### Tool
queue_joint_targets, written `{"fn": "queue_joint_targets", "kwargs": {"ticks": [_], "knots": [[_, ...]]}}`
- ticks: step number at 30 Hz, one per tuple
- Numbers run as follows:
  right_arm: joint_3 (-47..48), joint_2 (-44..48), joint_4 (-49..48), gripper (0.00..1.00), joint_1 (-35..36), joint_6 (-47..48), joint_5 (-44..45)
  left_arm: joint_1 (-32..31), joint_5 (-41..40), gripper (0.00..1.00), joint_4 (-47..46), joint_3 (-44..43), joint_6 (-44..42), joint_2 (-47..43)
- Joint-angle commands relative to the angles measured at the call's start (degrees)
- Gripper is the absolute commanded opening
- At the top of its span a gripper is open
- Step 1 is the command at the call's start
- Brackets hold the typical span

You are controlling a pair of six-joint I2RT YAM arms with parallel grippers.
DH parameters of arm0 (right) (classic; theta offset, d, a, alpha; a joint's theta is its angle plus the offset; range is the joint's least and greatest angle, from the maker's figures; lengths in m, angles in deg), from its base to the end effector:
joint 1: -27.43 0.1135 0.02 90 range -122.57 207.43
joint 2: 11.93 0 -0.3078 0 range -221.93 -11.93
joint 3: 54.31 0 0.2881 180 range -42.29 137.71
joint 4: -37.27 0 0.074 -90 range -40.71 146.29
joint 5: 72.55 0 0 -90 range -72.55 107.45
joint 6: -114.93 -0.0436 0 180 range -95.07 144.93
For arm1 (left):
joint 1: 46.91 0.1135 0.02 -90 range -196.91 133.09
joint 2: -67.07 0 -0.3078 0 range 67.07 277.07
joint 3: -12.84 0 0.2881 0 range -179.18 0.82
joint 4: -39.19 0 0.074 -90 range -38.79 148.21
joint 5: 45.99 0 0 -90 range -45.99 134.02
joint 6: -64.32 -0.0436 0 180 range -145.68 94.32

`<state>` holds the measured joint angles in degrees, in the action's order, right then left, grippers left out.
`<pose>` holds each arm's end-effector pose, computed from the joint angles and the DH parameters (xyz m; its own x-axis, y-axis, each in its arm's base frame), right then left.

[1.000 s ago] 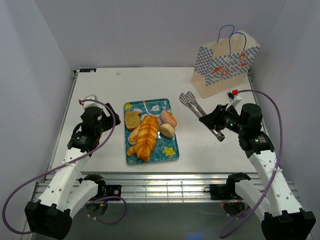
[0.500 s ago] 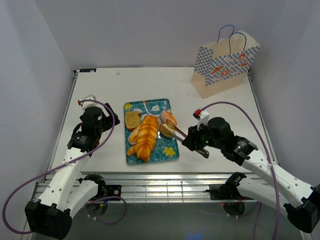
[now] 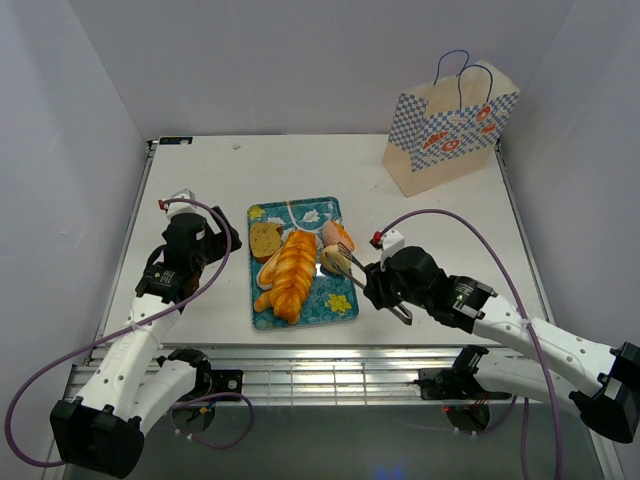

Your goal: Place the fake bread into the paper bag

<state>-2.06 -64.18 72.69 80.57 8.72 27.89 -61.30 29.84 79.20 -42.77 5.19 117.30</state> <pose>0.1352 0.1672 0.2891 -0.5288 -0.2476 -0.8118 -0.5735 0.8094 0.1266 0.2018 -0.0408 0.3110 -0.4960 -0.3863 -0.7776 -0.2431 0.9215 -0.3028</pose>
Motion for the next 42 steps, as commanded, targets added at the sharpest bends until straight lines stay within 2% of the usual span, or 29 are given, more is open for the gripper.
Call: {"fn": "queue_joint_targets", "kwargs": {"ticks": [1,13,26,34,42], "knots": [[-0.94,0.30,-4.06,0.49,1.08,0.39,4.15,-0.02,1.08,0.98,-0.65,-0.79,-0.64,-0.14],[1.78,4.35,-4.33,0.48,1.26,0.65,5.47,-0.02,2.13,0.98,-1.01,-0.62,-0.90,-0.67],[-1.55,2.85,-5.64,0.49,1.35,-0.05,-0.59,-0.02,3.19,0.98,-1.36,-0.53,-1.08,-0.49],[-4.89,5.40,-4.68,0.49,1.35,-1.28,-5.07,-0.02,3.89,0.98,-1.44,-0.53,-1.17,-0.67],[-7.09,8.39,-1.43,0.49,1.43,-2.43,-5.34,-0.02,4.24,0.98,-1.53,-0.44,-1.34,-0.67]]}}
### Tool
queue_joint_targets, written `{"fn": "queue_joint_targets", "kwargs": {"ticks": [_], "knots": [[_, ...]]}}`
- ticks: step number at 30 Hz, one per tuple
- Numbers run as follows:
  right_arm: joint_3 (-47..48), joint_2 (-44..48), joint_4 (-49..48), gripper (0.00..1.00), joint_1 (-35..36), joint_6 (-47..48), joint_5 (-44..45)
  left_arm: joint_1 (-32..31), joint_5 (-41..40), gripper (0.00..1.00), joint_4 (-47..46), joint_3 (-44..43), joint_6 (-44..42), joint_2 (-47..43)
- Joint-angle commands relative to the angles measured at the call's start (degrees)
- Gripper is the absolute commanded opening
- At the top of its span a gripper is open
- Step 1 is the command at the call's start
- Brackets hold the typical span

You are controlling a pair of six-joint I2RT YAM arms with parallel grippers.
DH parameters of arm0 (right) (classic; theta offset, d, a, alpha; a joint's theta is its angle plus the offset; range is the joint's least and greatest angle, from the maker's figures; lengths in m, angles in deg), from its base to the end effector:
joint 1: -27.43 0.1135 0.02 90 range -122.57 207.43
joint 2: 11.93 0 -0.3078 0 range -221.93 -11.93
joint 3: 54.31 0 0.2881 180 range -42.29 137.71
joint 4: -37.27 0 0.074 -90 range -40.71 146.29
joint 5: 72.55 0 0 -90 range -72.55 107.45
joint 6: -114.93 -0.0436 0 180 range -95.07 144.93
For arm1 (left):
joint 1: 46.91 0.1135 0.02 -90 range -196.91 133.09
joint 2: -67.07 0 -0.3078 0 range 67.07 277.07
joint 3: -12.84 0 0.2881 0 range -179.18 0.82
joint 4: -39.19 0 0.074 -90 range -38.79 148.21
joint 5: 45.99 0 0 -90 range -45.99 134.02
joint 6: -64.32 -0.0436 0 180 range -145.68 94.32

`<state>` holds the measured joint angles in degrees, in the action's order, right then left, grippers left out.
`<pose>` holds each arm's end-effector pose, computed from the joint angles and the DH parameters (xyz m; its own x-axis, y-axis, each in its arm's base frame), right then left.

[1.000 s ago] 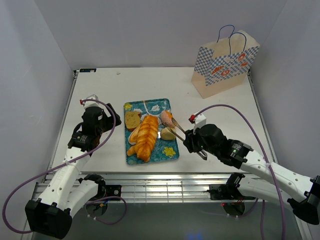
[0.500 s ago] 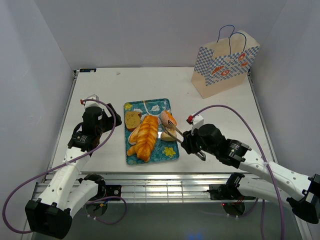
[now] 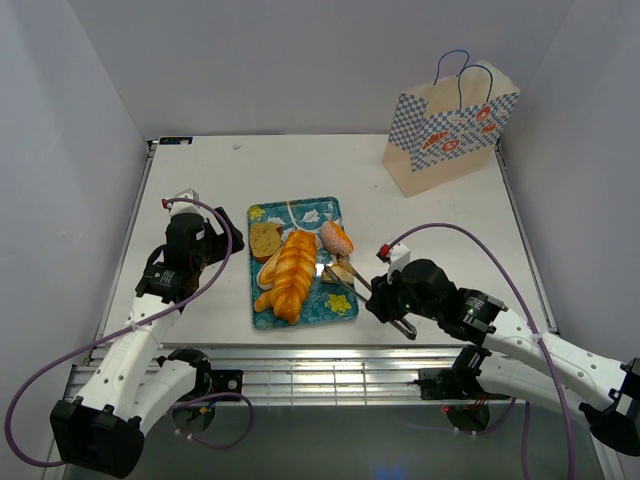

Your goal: Place the fake bread into the paper bag

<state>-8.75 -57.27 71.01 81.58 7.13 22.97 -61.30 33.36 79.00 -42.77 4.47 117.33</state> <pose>0.1145 0.1512 0.2687 -0.5402 -0.2281 -0.8100 -0.6246 0.7538 0.2043 0.2019 -0.0435 0.3109 -0.5225 -0.3756 -0.7655 -0.1917 0.9265 -0.3237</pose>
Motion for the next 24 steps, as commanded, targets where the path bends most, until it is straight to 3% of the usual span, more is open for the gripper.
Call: {"fn": "queue_joint_targets", "kwargs": {"ticks": [1,15,24], "knots": [[-0.49,1.83,0.61,0.49,0.52,-0.92,0.54,-0.11,0.72,0.98,-1.42,-0.44,-0.62,-0.60],[-0.14,0.70,2.10,0.49,0.96,-1.71,5.12,-0.11,1.07,0.98,-1.51,-0.44,-0.62,-0.69],[-1.54,-1.15,1.84,0.37,1.13,-2.59,4.85,-0.11,1.16,0.98,-1.51,-0.44,-0.62,-0.78]]}}
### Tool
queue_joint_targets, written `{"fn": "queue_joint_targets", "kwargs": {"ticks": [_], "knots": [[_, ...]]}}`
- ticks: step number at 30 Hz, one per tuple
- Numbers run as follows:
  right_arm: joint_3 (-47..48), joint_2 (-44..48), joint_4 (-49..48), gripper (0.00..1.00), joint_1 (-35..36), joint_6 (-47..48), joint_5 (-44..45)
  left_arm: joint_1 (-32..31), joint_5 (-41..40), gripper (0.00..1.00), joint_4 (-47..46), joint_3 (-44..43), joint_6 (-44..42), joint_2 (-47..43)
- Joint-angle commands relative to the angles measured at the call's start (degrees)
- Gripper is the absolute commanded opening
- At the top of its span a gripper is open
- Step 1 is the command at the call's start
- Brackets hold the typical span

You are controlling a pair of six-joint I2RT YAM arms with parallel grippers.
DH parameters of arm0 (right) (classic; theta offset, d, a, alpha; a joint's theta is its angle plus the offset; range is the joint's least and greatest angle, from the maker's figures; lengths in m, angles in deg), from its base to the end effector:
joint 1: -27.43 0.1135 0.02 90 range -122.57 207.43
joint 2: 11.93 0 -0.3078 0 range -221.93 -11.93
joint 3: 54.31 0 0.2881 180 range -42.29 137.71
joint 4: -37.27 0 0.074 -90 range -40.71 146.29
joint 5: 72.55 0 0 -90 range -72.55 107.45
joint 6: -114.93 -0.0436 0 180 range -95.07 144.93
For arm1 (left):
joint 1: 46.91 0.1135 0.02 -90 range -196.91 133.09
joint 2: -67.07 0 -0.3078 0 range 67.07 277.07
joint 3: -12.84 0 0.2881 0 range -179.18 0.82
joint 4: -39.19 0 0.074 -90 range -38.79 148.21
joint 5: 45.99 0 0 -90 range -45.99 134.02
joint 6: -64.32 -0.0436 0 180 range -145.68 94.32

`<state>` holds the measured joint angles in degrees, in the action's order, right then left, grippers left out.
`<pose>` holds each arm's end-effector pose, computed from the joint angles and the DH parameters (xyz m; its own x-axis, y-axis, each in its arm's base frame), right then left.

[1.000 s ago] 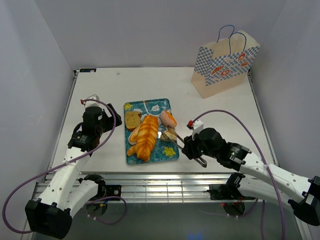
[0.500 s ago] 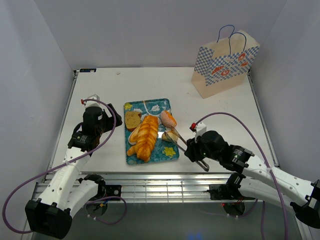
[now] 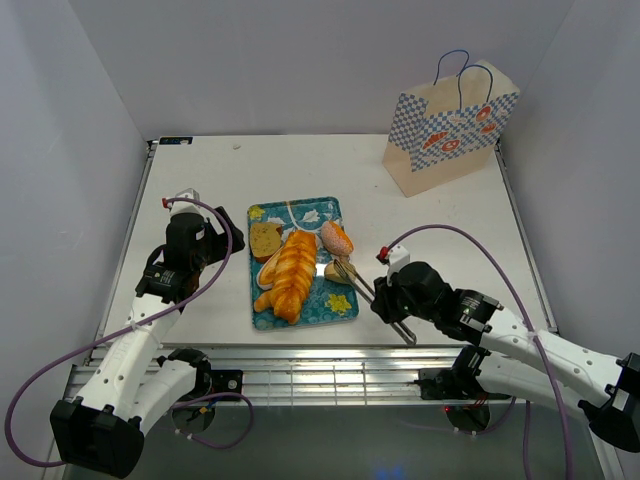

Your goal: Place the fake bread into the paper bag

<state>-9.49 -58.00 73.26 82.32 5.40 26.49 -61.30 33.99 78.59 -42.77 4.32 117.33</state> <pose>0.1135 0.1496 0.2581 -0.5741 -0.2425 -0.7821 -0.5772 0.7973 0.1765 0.2023 -0.0441 0.3116 -0.5222 -0.3743 -0.7663 -0.1802 0.9267 -0.3299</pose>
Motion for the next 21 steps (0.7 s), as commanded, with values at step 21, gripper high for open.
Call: {"fn": "queue_joint_targets", "kwargs": {"ticks": [21], "knots": [[7.80,1.50,-5.24,0.08,0.39,-2.88,3.96,-0.11,0.62,0.98,-1.18,-0.26,-0.56,-1.13]]}}
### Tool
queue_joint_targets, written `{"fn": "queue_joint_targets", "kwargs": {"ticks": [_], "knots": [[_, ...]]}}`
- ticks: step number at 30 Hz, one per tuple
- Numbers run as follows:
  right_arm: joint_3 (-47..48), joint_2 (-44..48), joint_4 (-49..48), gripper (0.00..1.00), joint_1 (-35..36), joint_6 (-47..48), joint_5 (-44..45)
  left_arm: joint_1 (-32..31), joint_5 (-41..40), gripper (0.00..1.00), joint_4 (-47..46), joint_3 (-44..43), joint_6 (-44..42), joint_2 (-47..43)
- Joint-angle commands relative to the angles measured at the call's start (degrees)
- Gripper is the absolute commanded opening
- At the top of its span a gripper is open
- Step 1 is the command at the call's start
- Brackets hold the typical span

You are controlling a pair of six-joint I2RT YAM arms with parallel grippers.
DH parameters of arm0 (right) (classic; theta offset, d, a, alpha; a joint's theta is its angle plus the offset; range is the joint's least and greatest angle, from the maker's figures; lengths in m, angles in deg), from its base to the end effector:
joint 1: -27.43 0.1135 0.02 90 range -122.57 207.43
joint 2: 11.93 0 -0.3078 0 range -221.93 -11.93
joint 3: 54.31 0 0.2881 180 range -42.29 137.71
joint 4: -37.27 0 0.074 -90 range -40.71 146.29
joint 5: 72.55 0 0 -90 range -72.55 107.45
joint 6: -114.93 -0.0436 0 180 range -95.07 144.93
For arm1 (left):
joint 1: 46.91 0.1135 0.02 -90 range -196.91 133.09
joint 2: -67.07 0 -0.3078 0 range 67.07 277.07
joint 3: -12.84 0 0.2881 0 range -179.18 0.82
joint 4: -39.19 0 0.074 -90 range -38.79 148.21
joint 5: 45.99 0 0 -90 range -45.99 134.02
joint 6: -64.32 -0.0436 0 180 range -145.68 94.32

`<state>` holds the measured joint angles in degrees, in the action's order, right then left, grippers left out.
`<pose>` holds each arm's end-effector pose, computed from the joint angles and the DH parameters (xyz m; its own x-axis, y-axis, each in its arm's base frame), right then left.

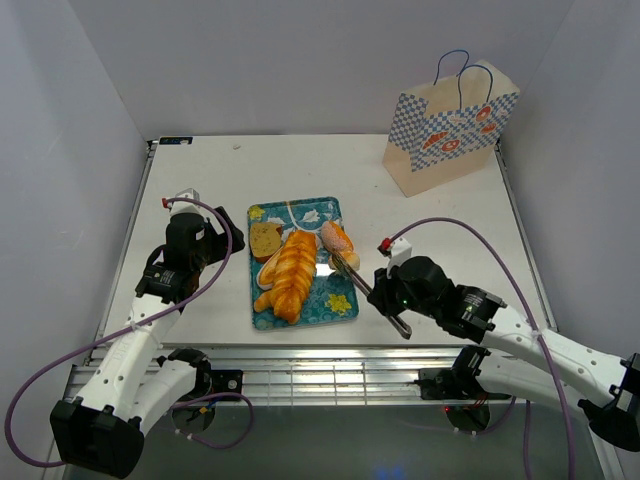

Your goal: Place the fake bread into the paper bag

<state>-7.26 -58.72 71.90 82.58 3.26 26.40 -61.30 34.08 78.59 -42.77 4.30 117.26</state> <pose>0.1164 0.1553 0.2731 -0.5720 -0.1832 -0.7995 -0.5661 0.7936 0.2232 0.2021 -0.0441 0.3118 -0.5220 -0.3742 -0.7664 -0.1785 0.9266 -0.3309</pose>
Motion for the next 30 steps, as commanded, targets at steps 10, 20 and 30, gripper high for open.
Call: {"fn": "queue_joint_targets", "kwargs": {"ticks": [10,20,30], "knots": [[12.78,4.25,-4.77,0.08,0.04,-0.83,15.29,-0.02,0.79,0.98,-1.36,-0.26,-0.62,-1.15],[31.23,-2.16,-4.42,0.08,-11.98,6.64,18.13,-0.11,0.88,0.98,-1.45,-0.18,-0.71,-1.33],[48.27,-16.75,-4.33,0.08,-38.62,7.08,-8.23,-0.11,2.29,0.97,-1.71,-0.18,-0.80,-1.50]]}}
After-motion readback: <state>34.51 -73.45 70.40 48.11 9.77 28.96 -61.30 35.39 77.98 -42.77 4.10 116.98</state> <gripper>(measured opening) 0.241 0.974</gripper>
